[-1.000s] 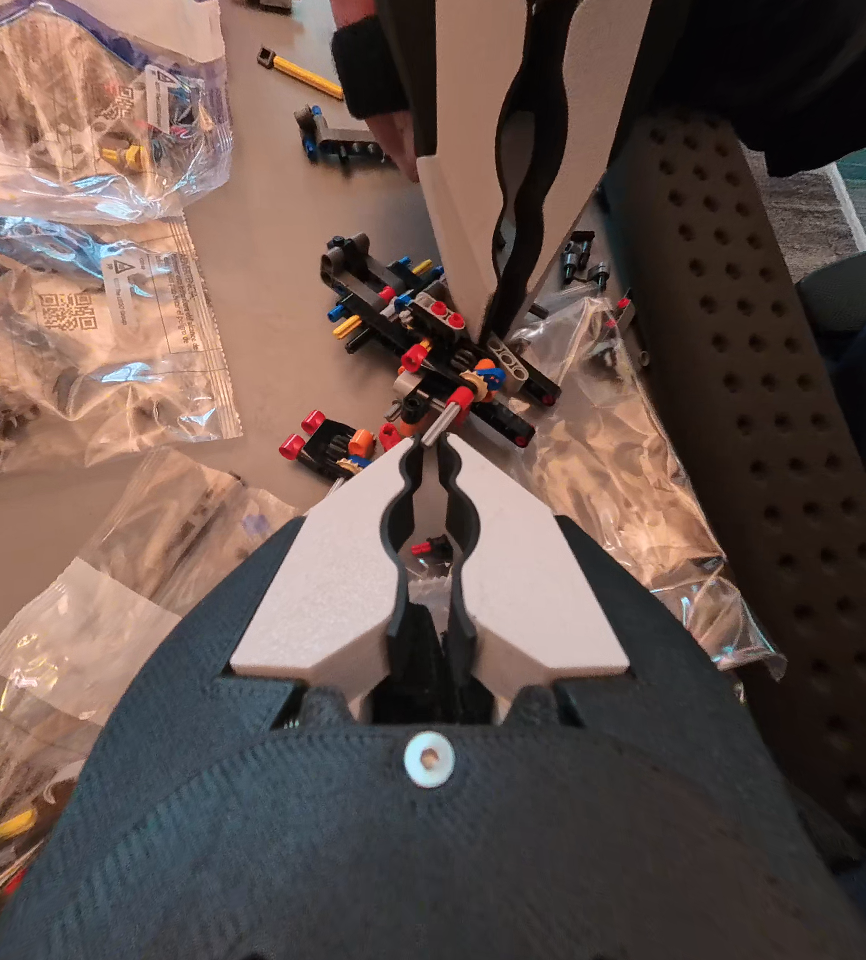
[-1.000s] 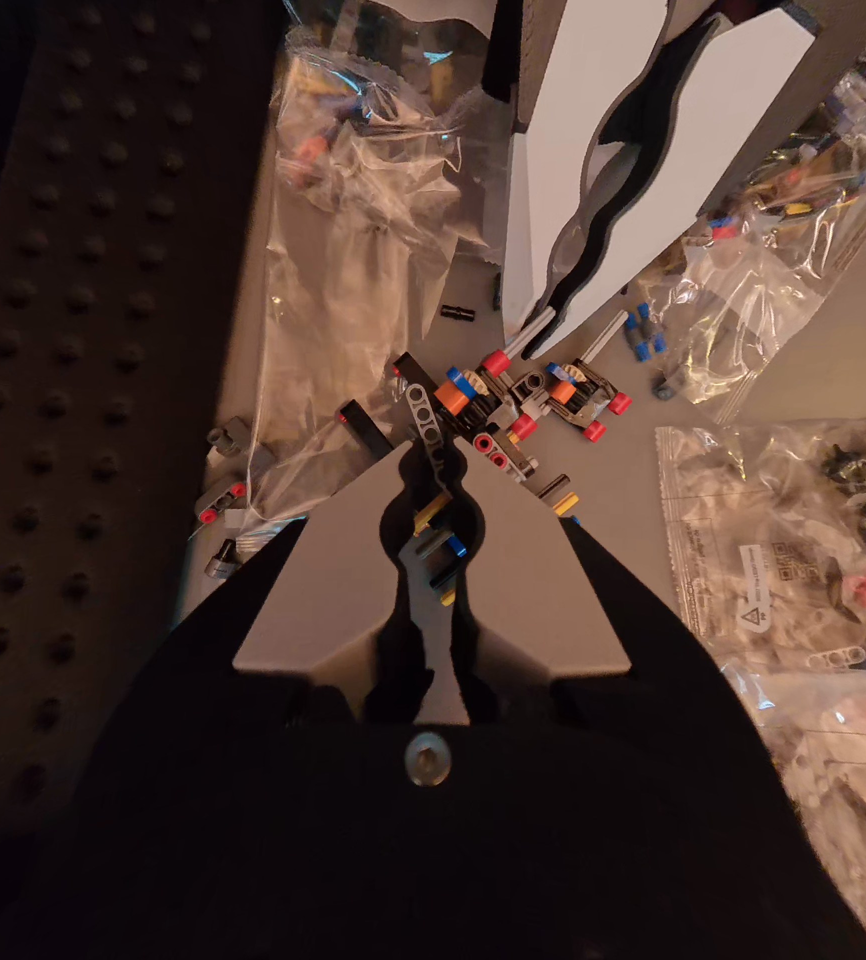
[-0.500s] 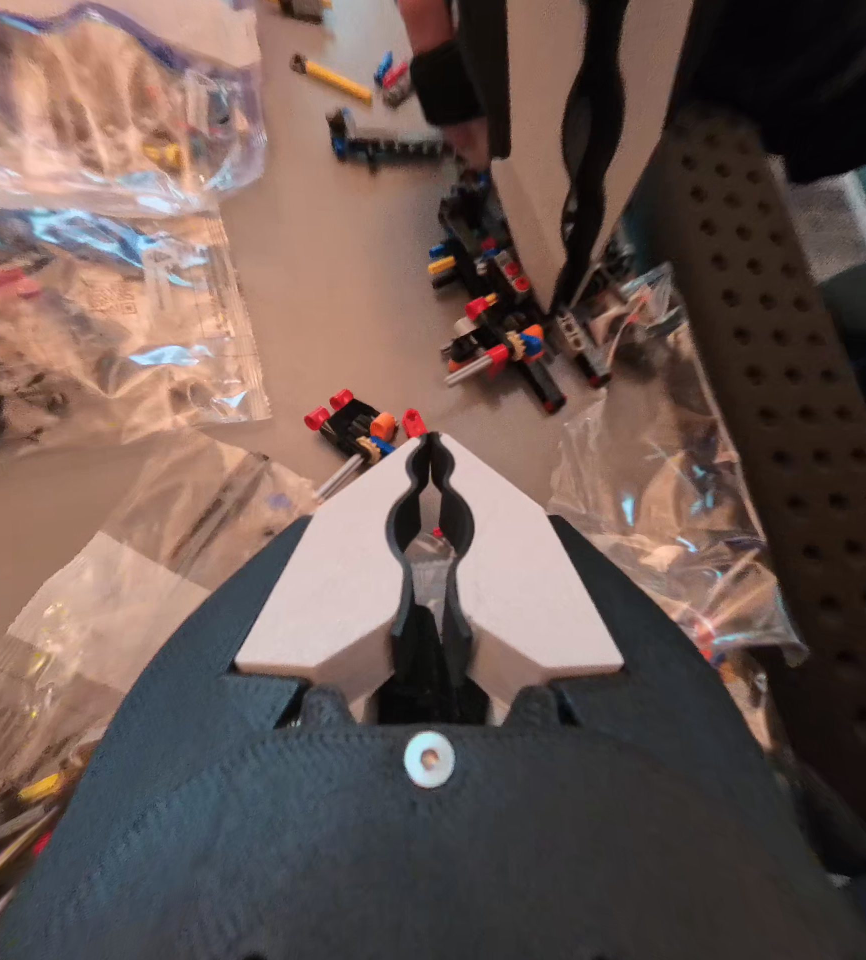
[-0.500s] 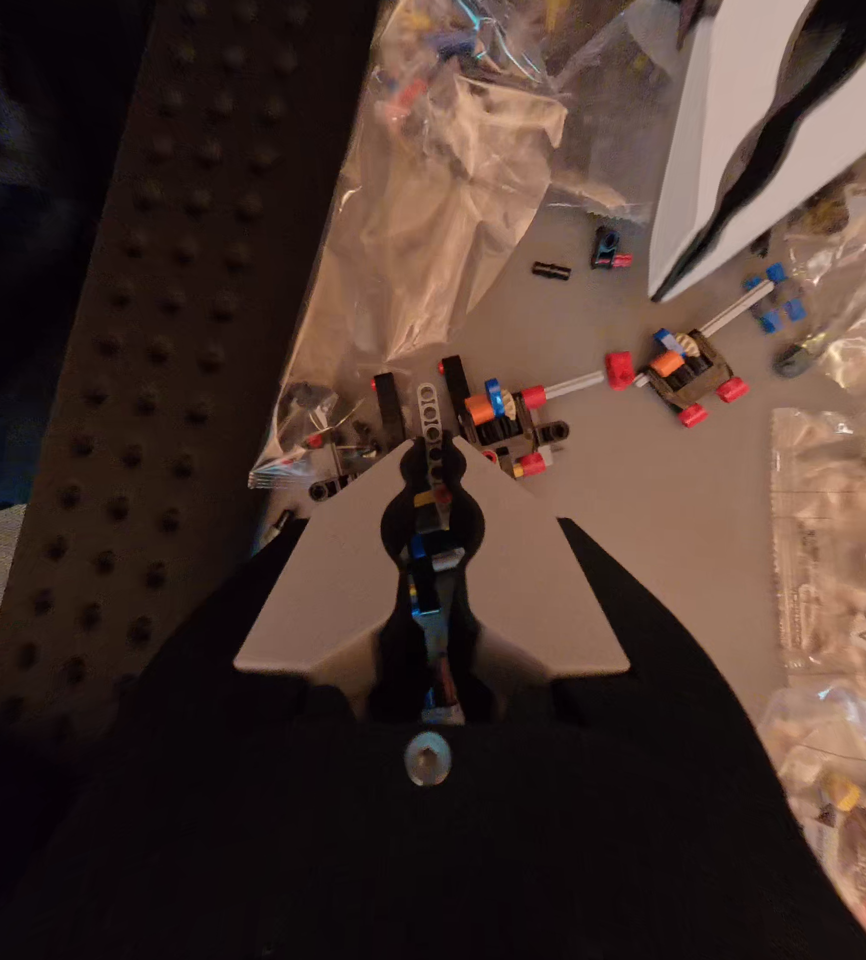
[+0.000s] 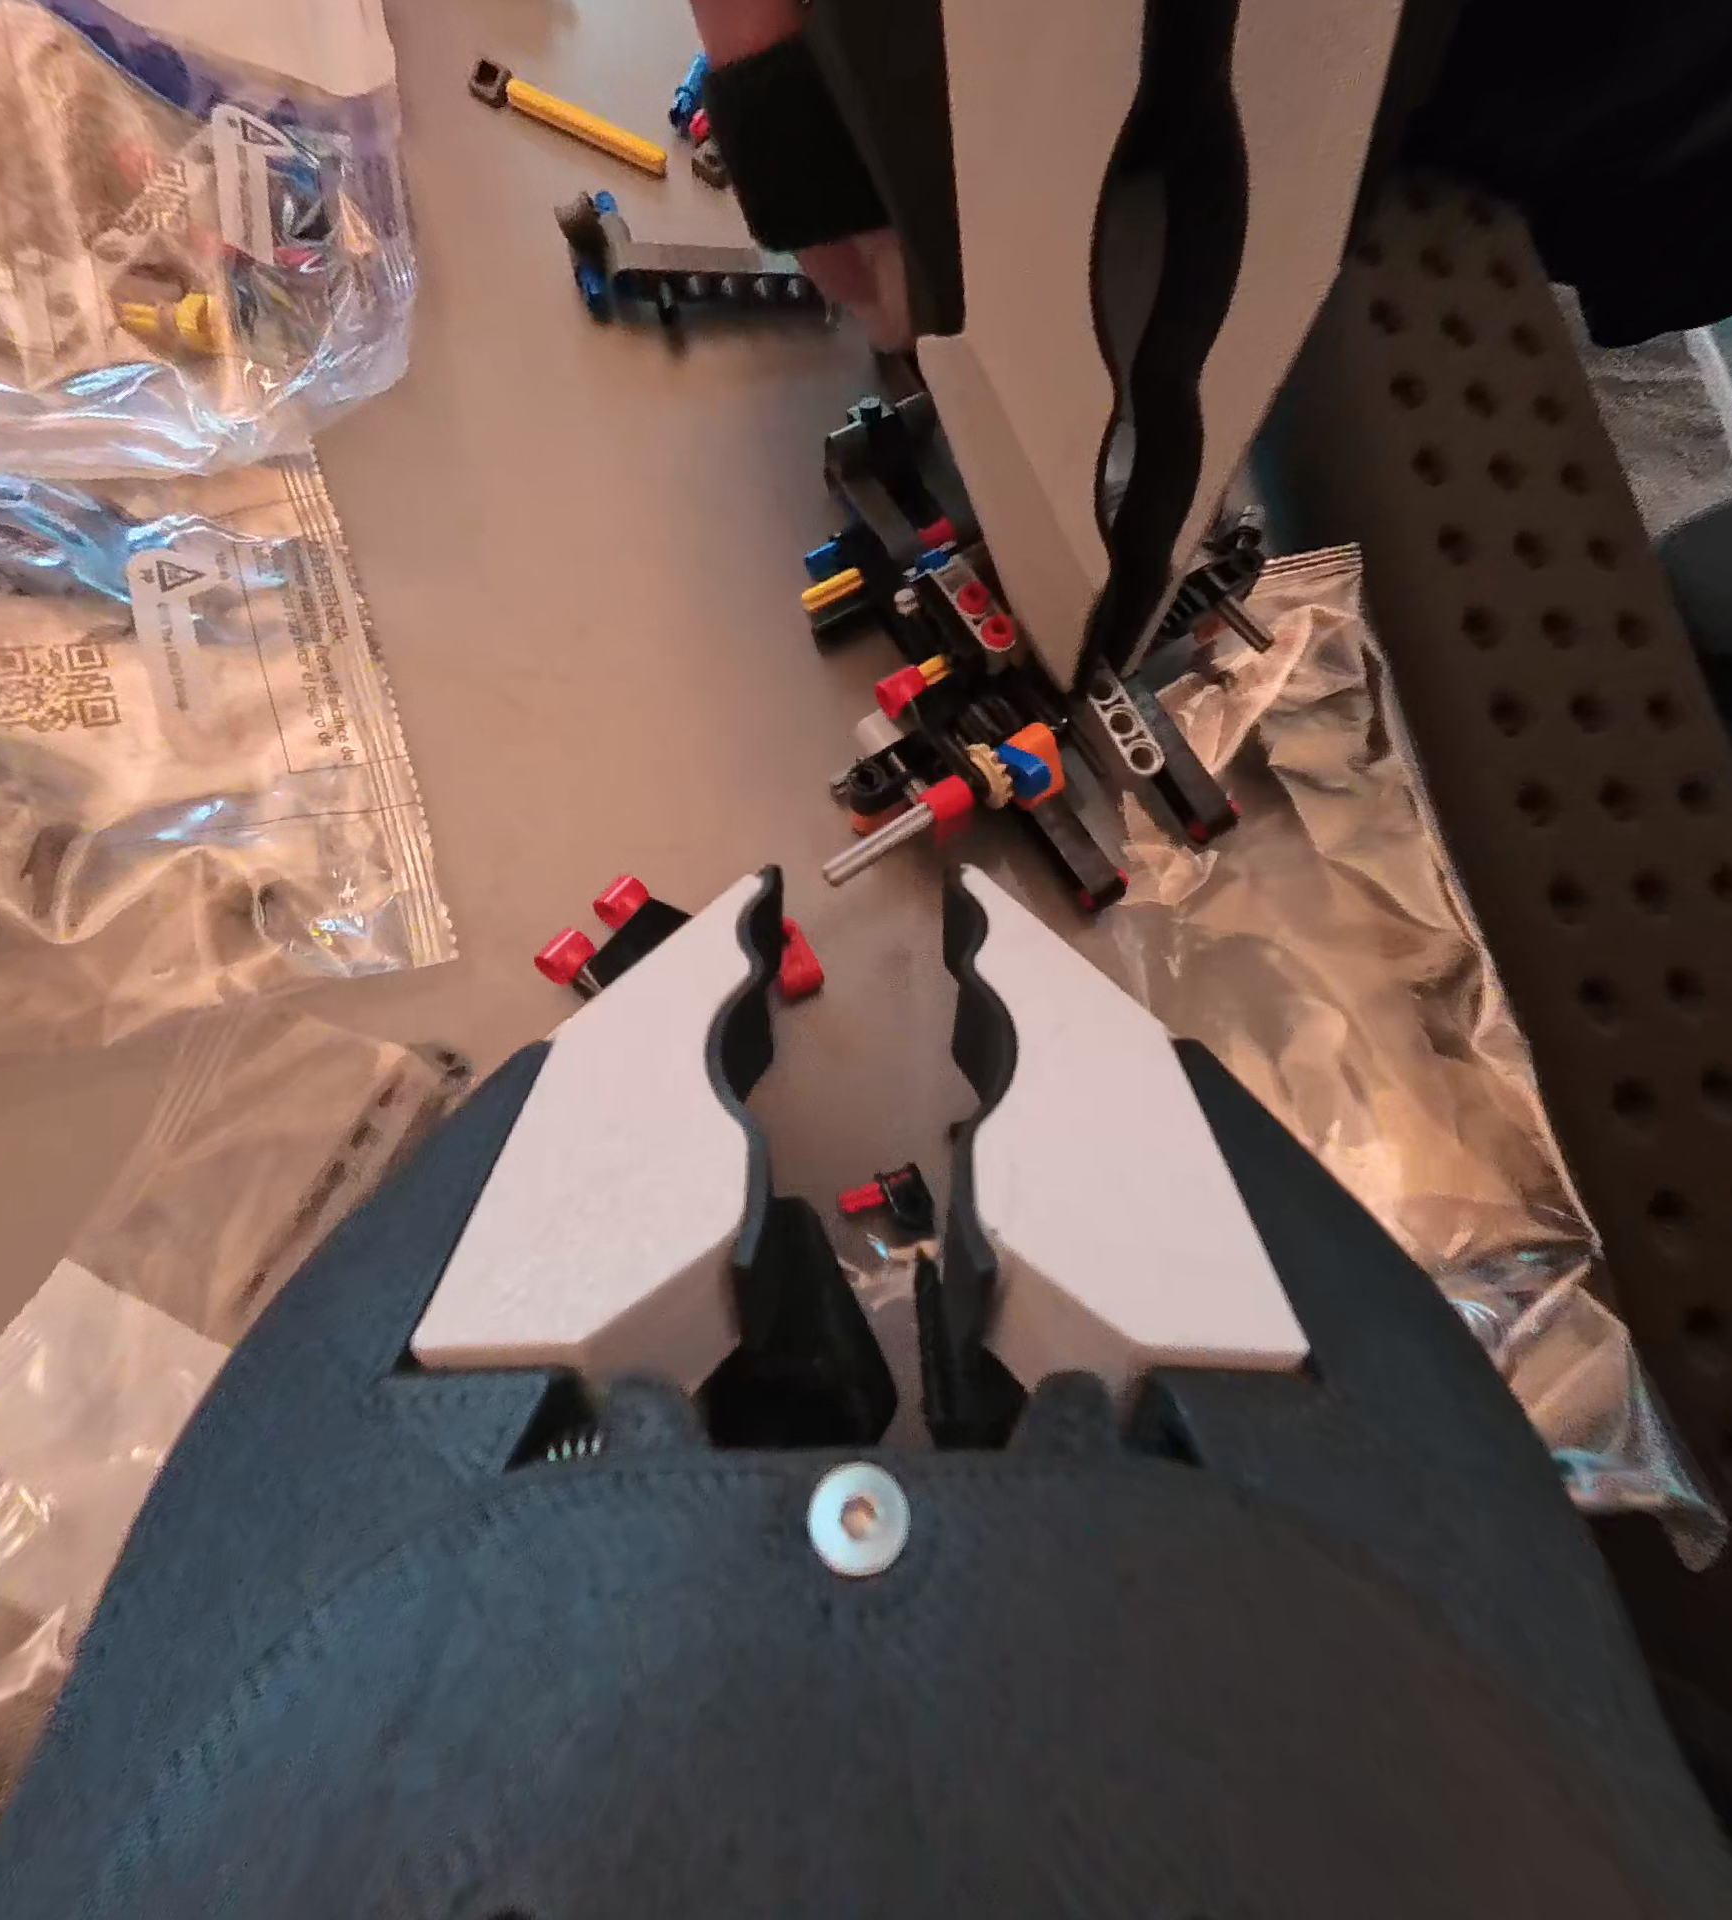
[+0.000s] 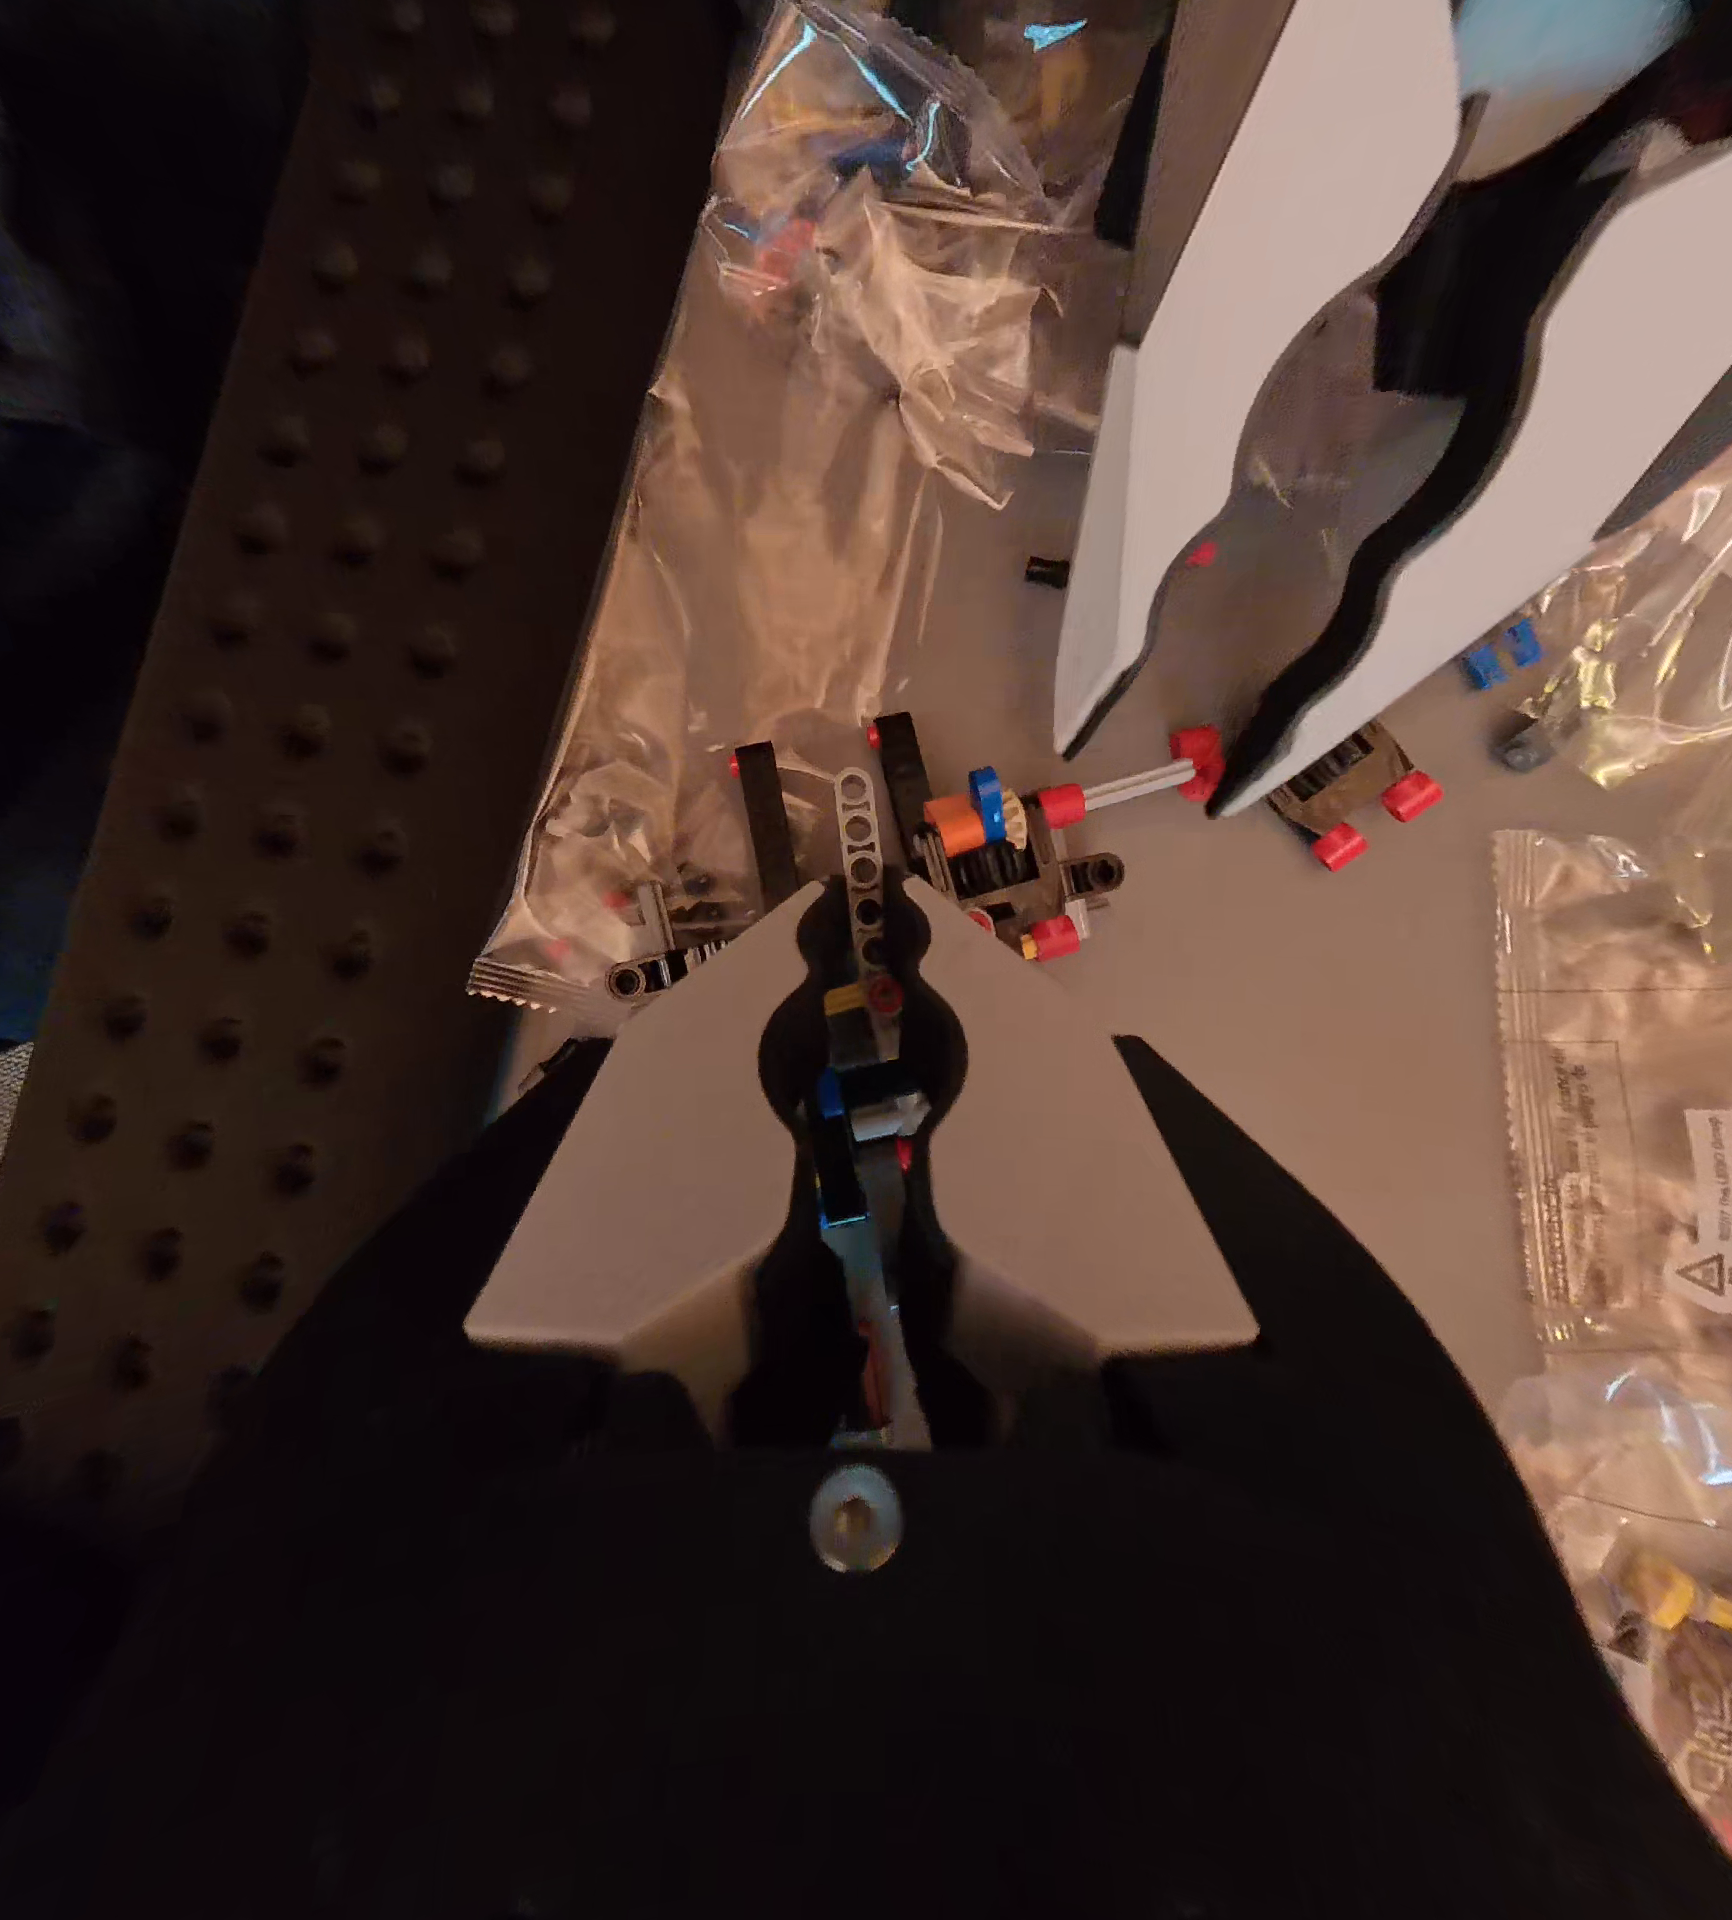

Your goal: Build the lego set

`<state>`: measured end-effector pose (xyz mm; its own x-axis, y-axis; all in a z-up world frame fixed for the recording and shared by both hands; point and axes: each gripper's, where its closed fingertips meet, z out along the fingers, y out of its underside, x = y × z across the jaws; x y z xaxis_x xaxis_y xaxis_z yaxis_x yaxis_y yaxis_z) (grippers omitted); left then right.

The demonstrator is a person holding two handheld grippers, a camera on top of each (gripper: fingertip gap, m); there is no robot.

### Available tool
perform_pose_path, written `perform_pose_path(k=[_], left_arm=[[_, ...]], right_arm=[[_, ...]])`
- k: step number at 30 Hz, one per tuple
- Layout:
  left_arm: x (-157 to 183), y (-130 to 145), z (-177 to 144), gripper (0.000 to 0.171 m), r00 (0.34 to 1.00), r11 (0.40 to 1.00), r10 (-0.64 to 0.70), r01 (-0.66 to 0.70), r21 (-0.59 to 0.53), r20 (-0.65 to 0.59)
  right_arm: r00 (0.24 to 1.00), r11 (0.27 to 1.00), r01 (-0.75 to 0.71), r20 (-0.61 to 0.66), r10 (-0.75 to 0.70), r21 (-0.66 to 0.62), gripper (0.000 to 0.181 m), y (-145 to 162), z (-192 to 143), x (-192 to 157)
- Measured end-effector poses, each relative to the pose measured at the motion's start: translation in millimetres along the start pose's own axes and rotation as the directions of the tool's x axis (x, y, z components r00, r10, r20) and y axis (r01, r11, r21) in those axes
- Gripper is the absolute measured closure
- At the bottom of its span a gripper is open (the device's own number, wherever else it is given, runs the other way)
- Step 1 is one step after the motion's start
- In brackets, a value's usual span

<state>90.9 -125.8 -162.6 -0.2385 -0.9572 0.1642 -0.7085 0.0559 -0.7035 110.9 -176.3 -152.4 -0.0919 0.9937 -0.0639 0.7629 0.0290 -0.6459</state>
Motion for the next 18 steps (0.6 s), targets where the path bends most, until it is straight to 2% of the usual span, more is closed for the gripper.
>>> perform_pose_path(k=[8,18], left_arm=[[3,4,9,0.16,0.998,0.997,0.061,-0.061,-0.037,0.004],[8,3,6,0.166,0.996,0.995,0.092,-0.092,-0.034,-0.006]], right_arm=[[1.0,1.0,0.01,0.027,-0.01,0.027,0.175,-9,6,-4],[0.997,1.0,0.002,0.071,-0.002,-0.004,0.177,-3,8,-13]])
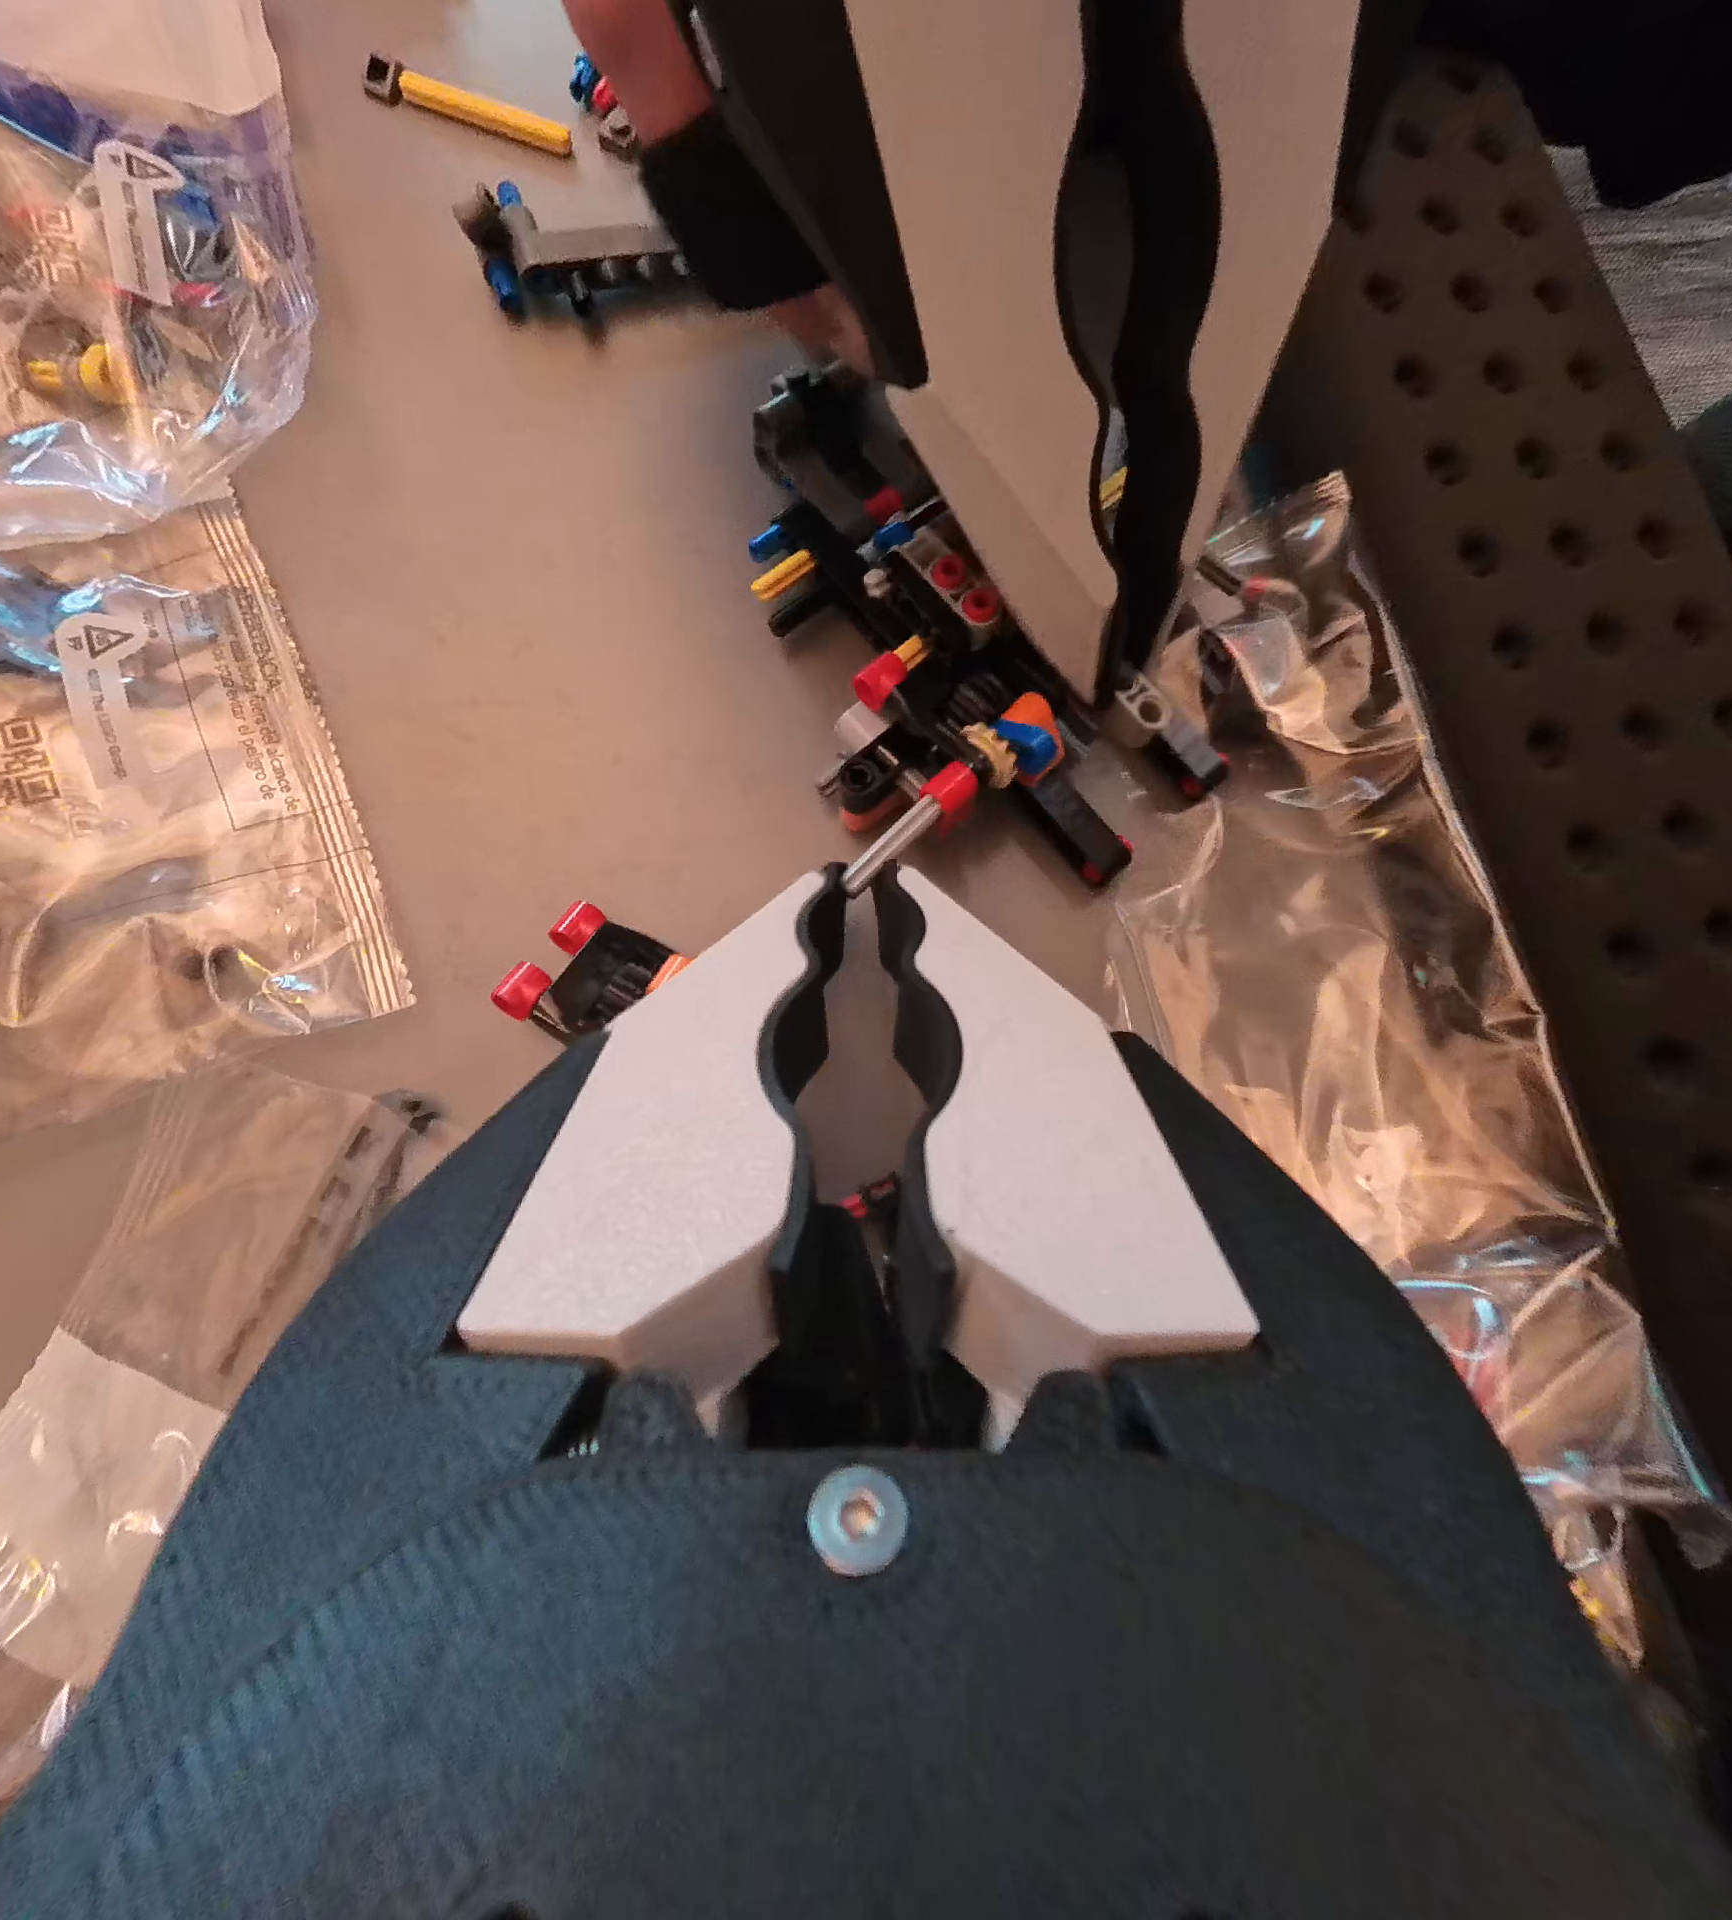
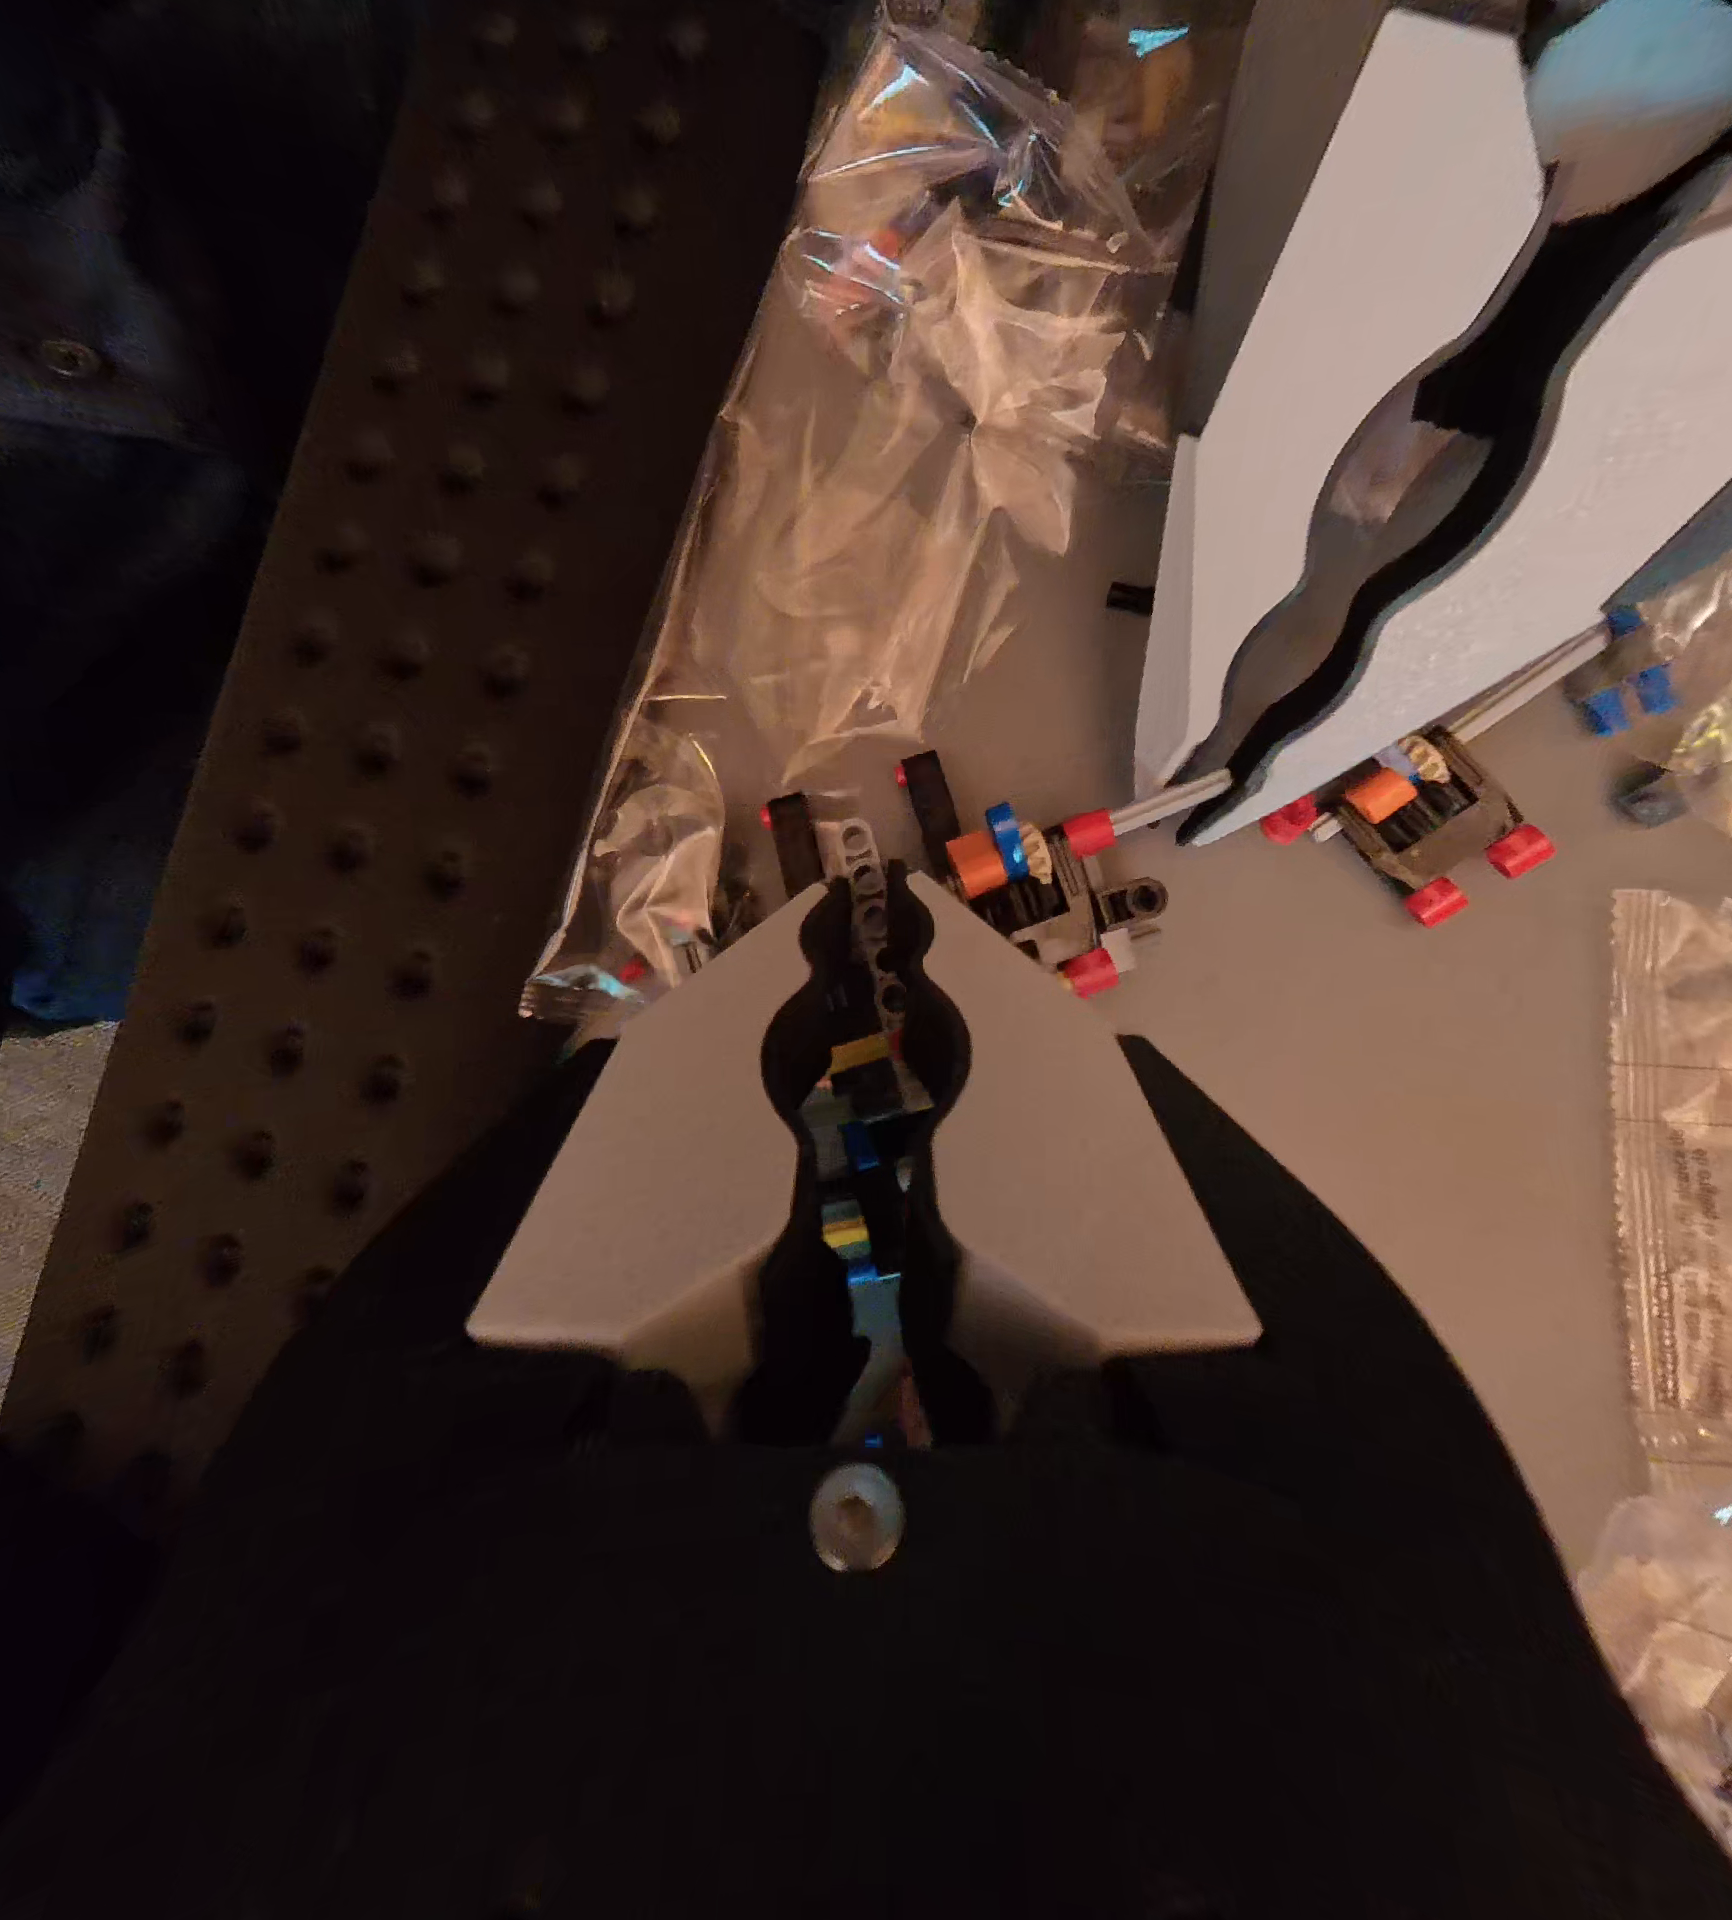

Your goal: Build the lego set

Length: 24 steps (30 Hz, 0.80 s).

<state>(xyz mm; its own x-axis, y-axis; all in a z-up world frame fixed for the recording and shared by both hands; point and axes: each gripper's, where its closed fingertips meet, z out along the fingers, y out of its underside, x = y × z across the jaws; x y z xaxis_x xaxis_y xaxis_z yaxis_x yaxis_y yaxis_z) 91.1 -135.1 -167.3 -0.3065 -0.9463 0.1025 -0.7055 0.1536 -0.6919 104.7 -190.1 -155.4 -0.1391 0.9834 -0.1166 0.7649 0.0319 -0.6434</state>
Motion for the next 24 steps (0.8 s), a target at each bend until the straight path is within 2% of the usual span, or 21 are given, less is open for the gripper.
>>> perform_pose_path(k=[10,15,17,20,24], left_arm=[[7,-8,-2,0.169,0.999,0.999,0.032,-0.031,0.035,-0.017],[5,-9,-8,0.169,1.0,0.999,0.015,-0.014,0.052,-0.008],[0,-9,-13,0.169,1.0,0.998,-0.007,0.006,0.067,0.013],[-5,-9,-18,0.169,0.999,0.996,-0.037,0.035,0.083,0.026],[-9,-15,-25,0.169,0.996,0.986,-0.087,0.083,0.141,0.022]], right_arm=[[0.999,0.999,-0.046,0.006,0.047,-0.01,0.177,11,-12,-3],[0.995,0.995,-0.092,-0.024,0.093,0.048,0.174,7,-22,7],[0.991,0.991,-0.116,-0.063,0.12,0.066,0.17,7,-26,17],[0.986,0.989,-0.127,-0.096,0.135,0.081,0.155,5,-29,23],[0.978,0.991,-0.102,-0.173,0.116,0.09,0.151,3,-34,33]])
